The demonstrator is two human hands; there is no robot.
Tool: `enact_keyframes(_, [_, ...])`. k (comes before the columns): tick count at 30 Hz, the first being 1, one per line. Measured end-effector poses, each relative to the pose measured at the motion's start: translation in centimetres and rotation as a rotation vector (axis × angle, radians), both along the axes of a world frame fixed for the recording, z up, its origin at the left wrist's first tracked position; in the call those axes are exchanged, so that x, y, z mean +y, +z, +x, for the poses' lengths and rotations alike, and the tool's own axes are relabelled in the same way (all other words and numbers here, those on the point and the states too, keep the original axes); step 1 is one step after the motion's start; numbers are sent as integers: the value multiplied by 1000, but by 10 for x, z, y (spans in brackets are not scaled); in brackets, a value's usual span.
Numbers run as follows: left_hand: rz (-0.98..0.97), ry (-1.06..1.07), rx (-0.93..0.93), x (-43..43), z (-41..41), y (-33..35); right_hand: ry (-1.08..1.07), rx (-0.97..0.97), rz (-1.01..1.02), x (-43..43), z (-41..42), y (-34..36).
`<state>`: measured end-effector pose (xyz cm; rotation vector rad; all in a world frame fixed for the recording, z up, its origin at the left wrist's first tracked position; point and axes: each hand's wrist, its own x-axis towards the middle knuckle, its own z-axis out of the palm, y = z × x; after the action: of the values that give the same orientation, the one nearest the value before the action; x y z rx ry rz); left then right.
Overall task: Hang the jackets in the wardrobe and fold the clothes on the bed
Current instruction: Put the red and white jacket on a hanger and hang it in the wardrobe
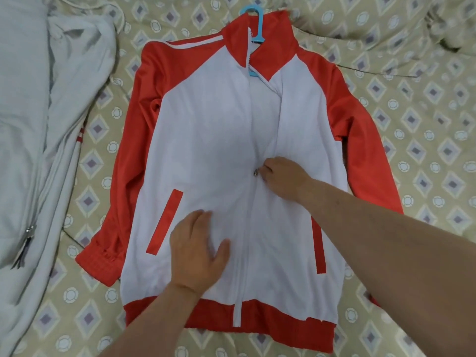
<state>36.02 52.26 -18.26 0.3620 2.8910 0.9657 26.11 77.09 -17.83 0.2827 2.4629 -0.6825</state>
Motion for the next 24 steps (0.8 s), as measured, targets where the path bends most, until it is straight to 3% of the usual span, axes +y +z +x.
enact_keyframes(3, [20,-81,46,55,-73,2,19,16,3,5,0,-2])
enact_keyframes(7, [-330,-387,-34,78,-150,-22,17,64,-28,10,2,-8])
enact_keyframes(9, [-445,-439,-22,73,-158,-35,39,115,-15,12,4,-12])
enact_keyframes(15, [-493,-432,-49,77,-157,-40,167,236,78,17,-8,-5])
enact_keyframes(24, [-492,-471,-76,78,-158,-36,230,449,200,39,-113,18])
